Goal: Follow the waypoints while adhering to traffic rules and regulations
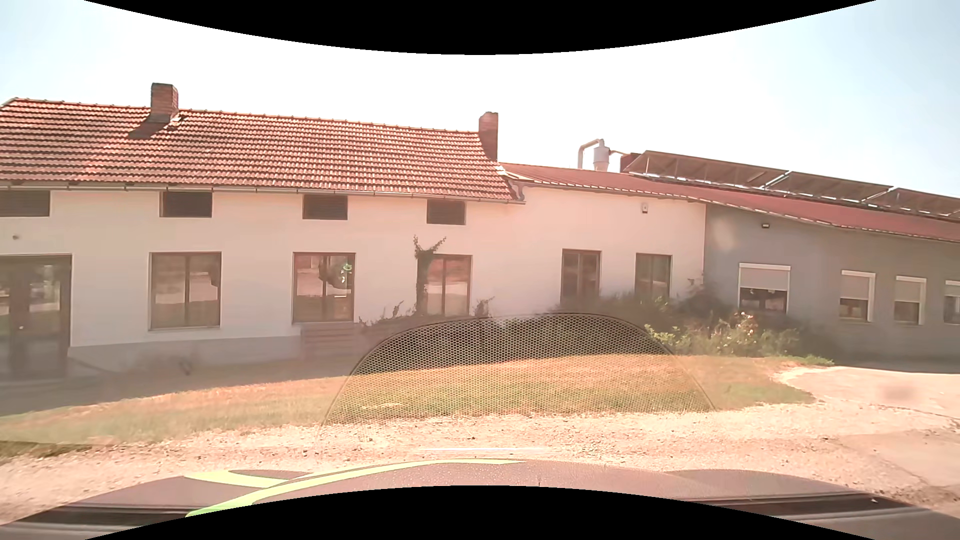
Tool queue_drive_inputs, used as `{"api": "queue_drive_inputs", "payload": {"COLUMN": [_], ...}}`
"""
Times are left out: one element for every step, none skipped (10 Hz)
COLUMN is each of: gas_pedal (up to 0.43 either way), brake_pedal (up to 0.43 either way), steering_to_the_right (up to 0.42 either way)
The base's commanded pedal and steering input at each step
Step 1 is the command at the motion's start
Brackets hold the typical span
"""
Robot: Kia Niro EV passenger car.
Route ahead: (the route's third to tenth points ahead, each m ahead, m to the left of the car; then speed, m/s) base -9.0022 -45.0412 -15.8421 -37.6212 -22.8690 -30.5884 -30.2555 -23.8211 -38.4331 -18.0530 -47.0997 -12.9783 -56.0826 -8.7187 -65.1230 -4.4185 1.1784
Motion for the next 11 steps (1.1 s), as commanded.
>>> {"api": "queue_drive_inputs", "payload": {"gas_pedal": [0.000,0.000,0.000,0.000,0.000,0.000,0.000,0.000,0.000,0.000,0.000], "brake_pedal": [0.000,0.000,0.000,0.000,0.000,0.000,0.000,0.000,0.000,0.000,0.000], "steering_to_the_right": [0.583,0.652,0.695,0.734,0.752,0.758,0.769,0.781,0.796,0.812,0.827]}}
